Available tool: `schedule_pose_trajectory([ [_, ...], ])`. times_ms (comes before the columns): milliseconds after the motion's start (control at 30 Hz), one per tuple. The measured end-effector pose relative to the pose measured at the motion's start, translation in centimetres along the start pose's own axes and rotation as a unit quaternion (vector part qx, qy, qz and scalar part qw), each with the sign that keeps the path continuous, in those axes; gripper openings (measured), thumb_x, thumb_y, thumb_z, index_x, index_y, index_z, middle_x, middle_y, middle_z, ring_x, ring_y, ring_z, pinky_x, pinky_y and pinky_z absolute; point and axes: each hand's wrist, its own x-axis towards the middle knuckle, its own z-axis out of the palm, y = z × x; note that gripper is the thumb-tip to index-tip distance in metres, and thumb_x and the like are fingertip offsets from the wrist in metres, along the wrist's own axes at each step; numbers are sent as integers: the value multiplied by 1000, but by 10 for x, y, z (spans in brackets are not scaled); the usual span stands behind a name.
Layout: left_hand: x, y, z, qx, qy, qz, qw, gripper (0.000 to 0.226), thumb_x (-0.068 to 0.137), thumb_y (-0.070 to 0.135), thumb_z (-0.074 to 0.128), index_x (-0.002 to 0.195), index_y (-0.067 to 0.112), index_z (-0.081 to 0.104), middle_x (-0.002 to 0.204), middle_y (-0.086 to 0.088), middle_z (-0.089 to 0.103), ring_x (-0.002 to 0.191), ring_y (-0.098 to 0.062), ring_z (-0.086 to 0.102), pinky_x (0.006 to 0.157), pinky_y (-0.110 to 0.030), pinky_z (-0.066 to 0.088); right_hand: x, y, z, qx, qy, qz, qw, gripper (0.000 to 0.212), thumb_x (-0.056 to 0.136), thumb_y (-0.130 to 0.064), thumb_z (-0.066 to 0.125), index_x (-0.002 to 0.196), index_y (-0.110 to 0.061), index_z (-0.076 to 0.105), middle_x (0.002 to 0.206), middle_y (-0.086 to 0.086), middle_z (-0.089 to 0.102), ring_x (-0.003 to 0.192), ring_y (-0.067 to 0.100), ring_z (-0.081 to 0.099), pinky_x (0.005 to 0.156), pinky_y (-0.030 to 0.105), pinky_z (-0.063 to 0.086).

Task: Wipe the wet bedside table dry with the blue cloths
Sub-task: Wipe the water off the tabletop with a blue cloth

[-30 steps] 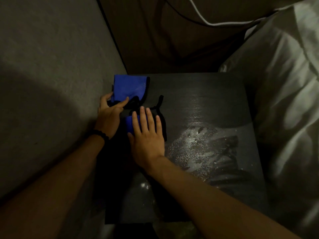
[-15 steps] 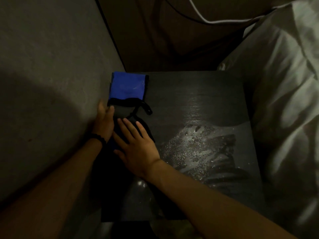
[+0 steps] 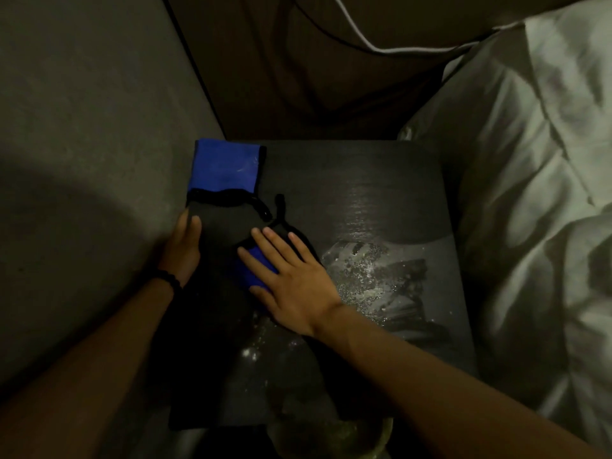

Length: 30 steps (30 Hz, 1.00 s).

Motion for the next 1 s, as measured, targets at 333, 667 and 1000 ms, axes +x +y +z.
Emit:
schedule_pose_trajectory([
  [333, -3, 4, 1, 1, 19, -20, 1000, 49, 99, 37, 32, 145, 19, 26, 153, -7, 24, 138, -24, 23, 105, -25, 12, -34, 49, -9, -18, -12, 52, 998, 63, 106, -54, 11, 162, -29, -3, 169, 7, -10, 155, 21, -15, 126, 46, -5],
  [667, -10, 15, 2, -3, 36, -55, 998, 48, 100, 36, 32, 143, 13, 32, 150, -10, 31, 135, -26, 29, 106, -27, 18, -61, 92, -12, -28, -15, 103, 994, 64, 104, -58, 5, 160, -31, -11, 169, 6, -14, 155, 20, -17, 124, 43, -11],
  [1000, -9, 13, 4, 9, 44, -80, 996, 49, 98, 42, 30, 137, 15, 41, 143, -12, 40, 130, -30, 37, 110, -44, 25, -97, 134, -18, -20, -5, 167, 986, 66, 103, -56, 5, 162, -27, -1, 170, 8, -8, 156, 21, -13, 126, 48, 1],
])
